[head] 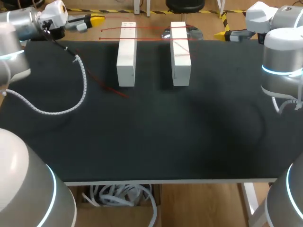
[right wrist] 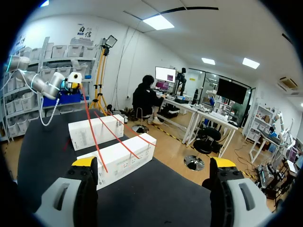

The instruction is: Grab the tape and strap the tape.

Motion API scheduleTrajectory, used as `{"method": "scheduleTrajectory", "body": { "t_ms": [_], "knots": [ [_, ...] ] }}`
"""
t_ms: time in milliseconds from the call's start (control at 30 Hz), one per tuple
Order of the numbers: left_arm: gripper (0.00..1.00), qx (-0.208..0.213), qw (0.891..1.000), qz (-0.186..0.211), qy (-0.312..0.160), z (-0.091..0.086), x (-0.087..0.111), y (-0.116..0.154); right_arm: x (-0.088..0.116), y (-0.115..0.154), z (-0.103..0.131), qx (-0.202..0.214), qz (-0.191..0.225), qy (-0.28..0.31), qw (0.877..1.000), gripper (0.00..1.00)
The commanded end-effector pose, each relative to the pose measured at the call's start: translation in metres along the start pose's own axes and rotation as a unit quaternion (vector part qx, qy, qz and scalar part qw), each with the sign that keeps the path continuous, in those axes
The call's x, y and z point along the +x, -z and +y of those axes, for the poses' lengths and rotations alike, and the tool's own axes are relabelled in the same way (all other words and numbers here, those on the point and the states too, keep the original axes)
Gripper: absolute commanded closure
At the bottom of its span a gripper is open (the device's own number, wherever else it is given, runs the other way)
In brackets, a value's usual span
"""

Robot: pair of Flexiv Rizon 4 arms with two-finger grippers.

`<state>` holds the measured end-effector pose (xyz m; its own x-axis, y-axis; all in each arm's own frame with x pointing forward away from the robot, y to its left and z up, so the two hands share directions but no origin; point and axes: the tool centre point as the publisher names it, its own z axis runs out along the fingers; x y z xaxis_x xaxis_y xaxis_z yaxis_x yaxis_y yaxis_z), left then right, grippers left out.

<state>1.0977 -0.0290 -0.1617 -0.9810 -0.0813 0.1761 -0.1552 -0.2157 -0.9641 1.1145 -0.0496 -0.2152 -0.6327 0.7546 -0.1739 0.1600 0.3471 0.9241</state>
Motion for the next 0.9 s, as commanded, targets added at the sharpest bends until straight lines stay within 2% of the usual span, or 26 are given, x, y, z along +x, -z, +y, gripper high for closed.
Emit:
{"method": "scheduleTrajectory", "body": {
  "t_ms": [33, 167, 400, 900],
  "knots": [
    [1.0, 0.011, 1.0, -0.016, 0.008, -0.008, 0.006, -0.01, 0.0, 0.0, 0.0, 0.0, 0.0, 0.0, 1.0, 0.0],
    [1.0, 0.03, 0.999, -0.008, 0.017, -0.019, 0.008, -0.018, 0.0, 0.0, 0.0, 0.0, 0.0, 0.0, 1.0, 0.0],
    [1.0, 0.059, 0.998, 0.005, 0.006, -0.036, 0.014, -0.028, 0.0, 0.0, 0.0, 0.0, 0.0, 0.0, 1.0, 0.0],
    [1.0, 0.113, 0.993, 0.026, -0.022, -0.057, 0.021, -0.041, 0.0, 0.0, 0.0, 0.0, 0.0, 0.0, 1.0, 0.0]
  ]
}}
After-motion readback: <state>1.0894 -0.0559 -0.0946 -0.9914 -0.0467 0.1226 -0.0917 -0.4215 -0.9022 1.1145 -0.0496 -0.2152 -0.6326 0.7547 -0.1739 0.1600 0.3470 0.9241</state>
